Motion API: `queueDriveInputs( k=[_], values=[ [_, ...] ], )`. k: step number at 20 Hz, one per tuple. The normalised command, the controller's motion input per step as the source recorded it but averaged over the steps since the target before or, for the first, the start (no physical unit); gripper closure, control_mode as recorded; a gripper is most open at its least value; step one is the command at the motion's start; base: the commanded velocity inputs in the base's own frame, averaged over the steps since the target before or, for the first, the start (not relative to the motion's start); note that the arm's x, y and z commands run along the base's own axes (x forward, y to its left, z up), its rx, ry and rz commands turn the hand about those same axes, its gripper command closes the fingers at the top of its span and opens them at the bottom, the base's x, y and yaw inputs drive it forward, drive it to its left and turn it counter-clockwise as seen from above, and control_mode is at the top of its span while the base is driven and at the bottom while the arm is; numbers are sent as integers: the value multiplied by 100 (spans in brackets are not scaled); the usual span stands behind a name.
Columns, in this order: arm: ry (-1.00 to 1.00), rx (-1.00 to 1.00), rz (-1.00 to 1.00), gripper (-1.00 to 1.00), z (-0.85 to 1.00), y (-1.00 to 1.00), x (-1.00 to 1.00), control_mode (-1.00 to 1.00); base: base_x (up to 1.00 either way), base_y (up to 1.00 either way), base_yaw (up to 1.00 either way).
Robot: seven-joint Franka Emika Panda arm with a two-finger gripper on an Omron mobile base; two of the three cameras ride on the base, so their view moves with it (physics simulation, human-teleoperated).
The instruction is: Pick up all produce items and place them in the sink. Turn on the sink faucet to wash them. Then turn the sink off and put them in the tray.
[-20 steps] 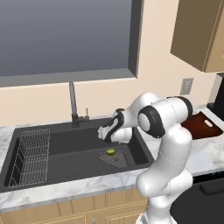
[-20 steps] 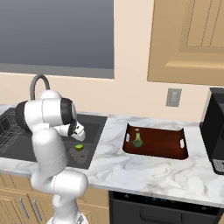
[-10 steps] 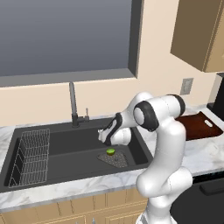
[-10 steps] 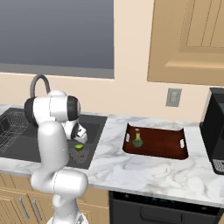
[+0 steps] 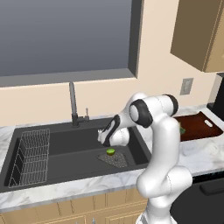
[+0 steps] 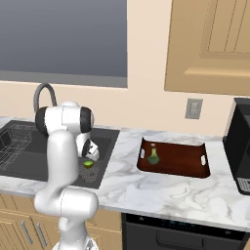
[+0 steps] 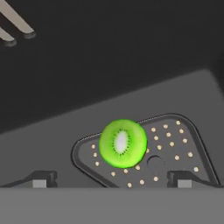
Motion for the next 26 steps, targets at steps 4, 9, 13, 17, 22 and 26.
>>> queueDriveInputs(
  k=[4,9,13,17,22,26],
  values=[
    [0,0,0,-100,-24,9,21,-100,0,0,0],
    [0,0,0,-100,-22,8,2,-100,0,0,0],
    [0,0,0,-100,-23,5,0,-100,0,0,0],
    [0,0,0,-100,-19,3,0,-100,0,0,0],
    [0,0,0,-100,-19,1,0,-100,0,0,0],
    [0,0,0,-100,-18,0,0,-100,0,0,0]
  ],
)
